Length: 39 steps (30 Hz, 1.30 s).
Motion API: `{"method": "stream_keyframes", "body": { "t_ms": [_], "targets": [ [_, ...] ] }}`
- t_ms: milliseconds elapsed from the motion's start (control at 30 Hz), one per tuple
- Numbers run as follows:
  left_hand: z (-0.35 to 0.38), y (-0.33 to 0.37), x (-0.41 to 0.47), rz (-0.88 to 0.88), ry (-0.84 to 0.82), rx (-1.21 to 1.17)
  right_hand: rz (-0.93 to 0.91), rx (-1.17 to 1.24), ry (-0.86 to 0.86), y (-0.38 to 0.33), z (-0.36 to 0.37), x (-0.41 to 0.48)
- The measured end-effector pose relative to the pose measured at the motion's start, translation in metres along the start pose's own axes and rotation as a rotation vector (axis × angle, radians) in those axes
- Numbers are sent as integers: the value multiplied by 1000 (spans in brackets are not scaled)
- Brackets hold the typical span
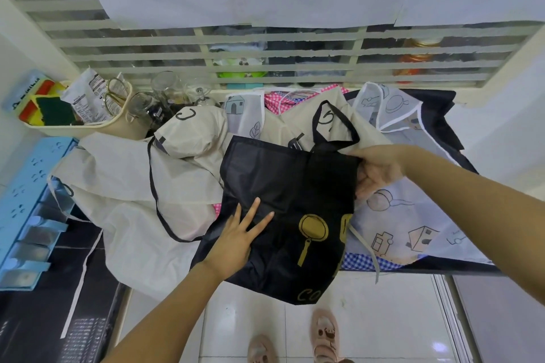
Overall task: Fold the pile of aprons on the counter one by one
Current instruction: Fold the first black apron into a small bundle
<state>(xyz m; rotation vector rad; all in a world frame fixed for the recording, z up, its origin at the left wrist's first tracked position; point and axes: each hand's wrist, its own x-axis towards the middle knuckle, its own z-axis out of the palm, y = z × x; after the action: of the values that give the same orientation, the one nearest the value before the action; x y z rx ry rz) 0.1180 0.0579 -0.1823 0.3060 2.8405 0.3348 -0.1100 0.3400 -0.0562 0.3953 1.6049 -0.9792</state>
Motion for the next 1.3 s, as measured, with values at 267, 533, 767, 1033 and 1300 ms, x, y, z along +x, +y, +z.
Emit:
{"method": "stream_keyframes", "body": {
  "t_ms": [267,533,767,1033,1300],
  "targets": [
    [12,20,0,-145,-77,-62,-249,388,-47,17,31,6],
    [14,17,3,-154,-97,-45,-459,311,59,-4,24,-2],
    [10,19,4,-127,-136,8,-288,48,155,-20,35,-1],
    [12,18,4,-126,-138,-3,-460,127,240,-10,58,29],
    [11,17,-1,-127,-134,8,-867,66,435,-62,9,-27]
  ]
}}
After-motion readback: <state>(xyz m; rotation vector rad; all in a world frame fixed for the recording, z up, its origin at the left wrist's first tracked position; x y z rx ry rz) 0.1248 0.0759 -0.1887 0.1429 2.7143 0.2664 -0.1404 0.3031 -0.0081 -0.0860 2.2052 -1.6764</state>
